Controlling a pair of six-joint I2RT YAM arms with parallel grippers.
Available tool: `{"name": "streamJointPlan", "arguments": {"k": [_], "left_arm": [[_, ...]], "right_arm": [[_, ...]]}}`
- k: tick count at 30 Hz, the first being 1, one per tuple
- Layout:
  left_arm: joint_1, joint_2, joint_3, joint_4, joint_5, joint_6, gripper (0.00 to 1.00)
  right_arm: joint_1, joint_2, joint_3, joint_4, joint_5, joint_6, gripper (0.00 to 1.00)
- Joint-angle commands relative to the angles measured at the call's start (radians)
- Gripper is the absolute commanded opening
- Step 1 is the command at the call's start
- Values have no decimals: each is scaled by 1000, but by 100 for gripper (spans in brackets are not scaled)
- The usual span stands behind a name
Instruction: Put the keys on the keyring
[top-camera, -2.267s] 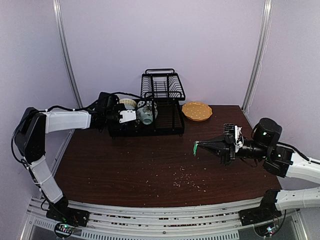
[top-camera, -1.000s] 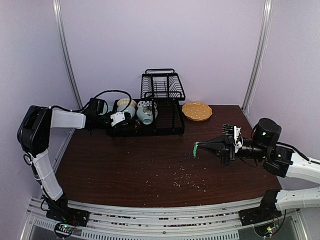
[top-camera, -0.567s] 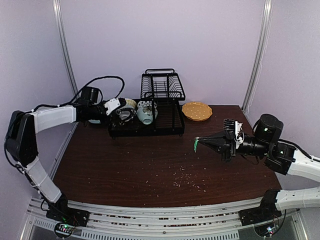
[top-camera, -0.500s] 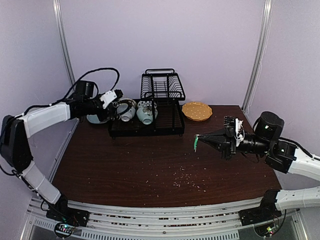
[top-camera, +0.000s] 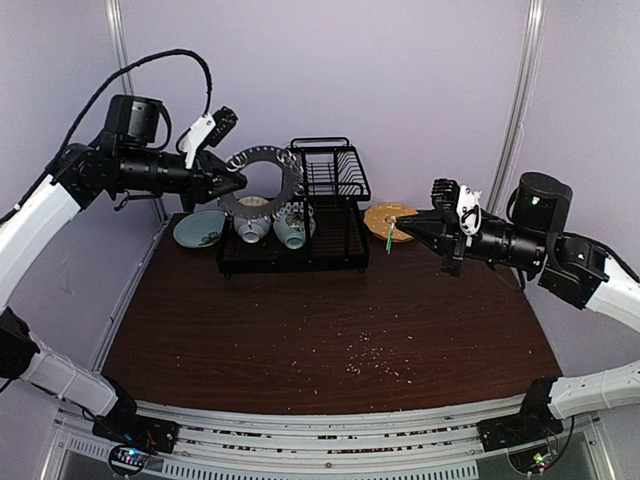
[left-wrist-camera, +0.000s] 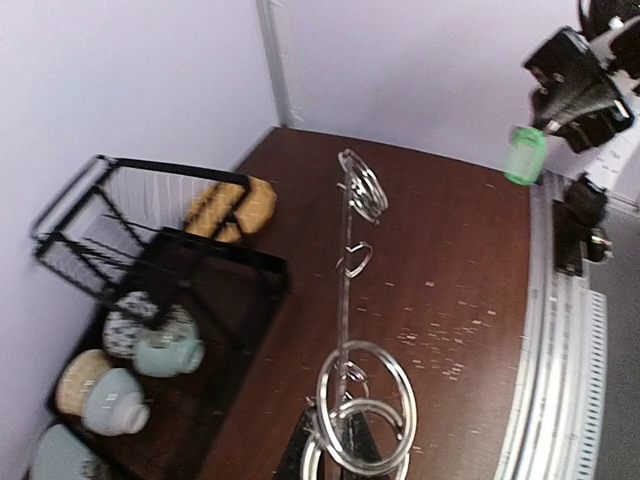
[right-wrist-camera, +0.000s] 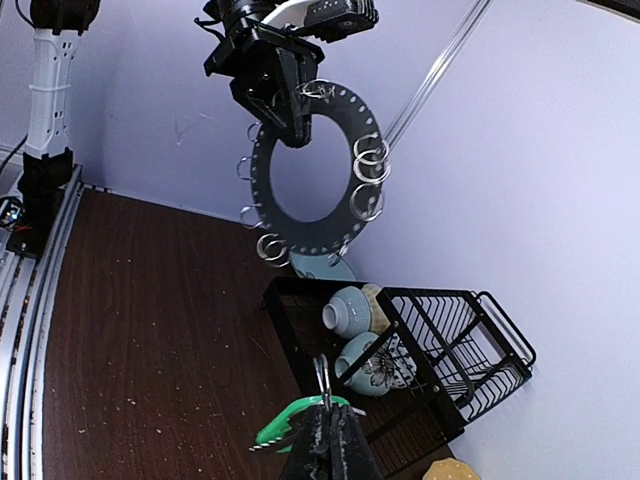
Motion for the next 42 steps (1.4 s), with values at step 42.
{"name": "streamJointPlan", "arguments": {"k": [42], "left_arm": [[-317,272,124,-208,257,-51,0]], "right_arm": [[277,103,125,-149,381,-550,0]]}}
